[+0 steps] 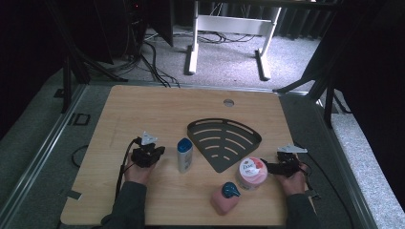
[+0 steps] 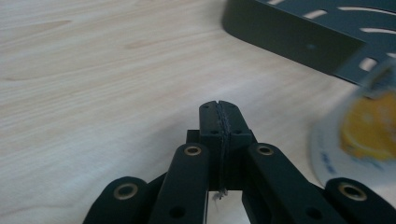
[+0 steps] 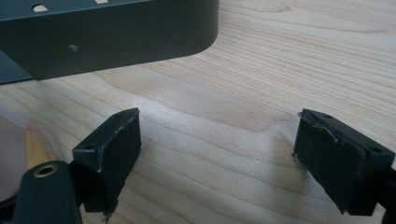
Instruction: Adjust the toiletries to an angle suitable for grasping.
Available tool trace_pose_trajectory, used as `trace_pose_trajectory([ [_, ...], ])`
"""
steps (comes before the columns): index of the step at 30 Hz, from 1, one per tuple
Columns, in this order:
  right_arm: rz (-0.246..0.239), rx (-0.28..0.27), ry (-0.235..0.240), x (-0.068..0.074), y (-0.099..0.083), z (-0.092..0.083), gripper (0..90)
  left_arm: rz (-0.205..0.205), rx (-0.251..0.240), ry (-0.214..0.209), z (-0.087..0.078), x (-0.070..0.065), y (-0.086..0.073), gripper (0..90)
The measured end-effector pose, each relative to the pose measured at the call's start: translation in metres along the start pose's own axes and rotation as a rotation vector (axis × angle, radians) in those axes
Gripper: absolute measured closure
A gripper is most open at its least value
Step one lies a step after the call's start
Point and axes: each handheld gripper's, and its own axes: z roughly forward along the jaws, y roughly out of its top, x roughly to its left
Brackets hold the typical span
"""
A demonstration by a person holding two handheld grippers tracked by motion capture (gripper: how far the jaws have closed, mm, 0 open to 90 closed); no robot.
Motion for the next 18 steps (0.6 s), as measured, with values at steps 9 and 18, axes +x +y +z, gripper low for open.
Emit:
trace_pose_trajectory([
  [9, 0.002, 0.0, 0.0, 0.0, 0.0, 0.0, 14.6, 0.028, -0.014, -0.055, -0.011, -0.019, -0.006, 82.6],
  [18, 0.002, 0.0, 0.0, 0.0, 0.0, 0.0, 14.5, 0.064, -0.04, -0.075, -0.03, -0.041, -0.023, 67.2],
])
